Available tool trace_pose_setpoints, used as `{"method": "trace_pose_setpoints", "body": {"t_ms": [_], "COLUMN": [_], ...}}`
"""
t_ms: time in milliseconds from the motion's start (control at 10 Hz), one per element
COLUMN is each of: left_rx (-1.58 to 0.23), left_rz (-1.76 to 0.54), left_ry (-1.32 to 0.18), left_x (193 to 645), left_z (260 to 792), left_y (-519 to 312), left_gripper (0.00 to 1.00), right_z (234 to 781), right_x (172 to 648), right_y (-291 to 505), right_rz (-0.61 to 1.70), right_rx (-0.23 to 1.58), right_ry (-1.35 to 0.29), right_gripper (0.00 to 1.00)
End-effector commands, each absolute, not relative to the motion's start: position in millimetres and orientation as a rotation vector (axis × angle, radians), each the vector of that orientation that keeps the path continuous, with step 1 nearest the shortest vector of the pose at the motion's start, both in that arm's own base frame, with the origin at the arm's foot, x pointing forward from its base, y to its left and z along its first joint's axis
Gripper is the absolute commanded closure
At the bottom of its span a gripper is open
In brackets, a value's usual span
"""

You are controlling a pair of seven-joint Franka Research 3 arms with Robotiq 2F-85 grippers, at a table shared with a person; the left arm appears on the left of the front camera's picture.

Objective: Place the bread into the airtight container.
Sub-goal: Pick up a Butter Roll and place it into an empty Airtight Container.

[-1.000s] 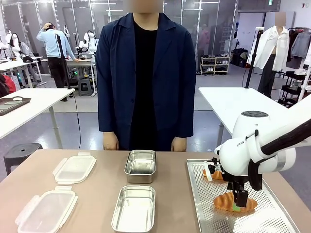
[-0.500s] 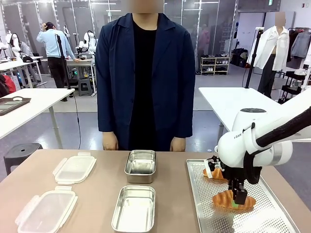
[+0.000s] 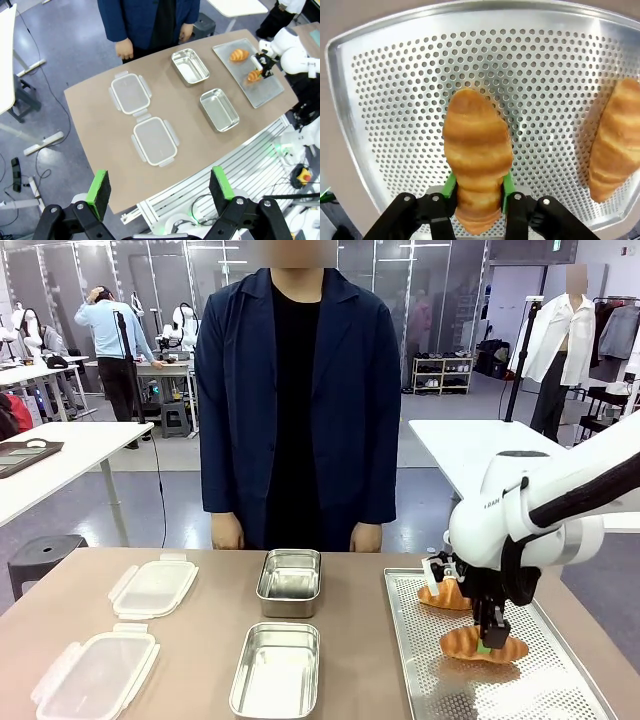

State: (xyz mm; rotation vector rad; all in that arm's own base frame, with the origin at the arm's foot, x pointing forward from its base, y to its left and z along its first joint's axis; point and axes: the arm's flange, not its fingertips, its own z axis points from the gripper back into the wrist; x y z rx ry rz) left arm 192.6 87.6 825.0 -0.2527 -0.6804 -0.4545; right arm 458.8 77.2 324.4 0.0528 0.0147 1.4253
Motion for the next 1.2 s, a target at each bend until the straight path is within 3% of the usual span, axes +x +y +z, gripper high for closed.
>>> {"method": "trace_pose_setpoints", "body": {"t_ms": [0,500,1100], "left_rx": [-0.252,-0.252,-0.252], "left_rz": [-0.468,-0.468,-0.468], "left_ry": [-0.683,-0.683,-0.683], "left_x": [192,192,192], "left_z": [826,826,826], "left_y": [87,87,87], "left_gripper": [0.00,0.00,0.00], "right_z": [366,446,449], "right_x": [455,437,433], "right_y": [78,114,260], "right_rz": [1.424,1.357,1.354], "right_rx": [0.060,-0.021,-0.060], "right_ry": [0.003,-0.006,-0.006], "right_gripper": [0.63,0.63,0.63]}}
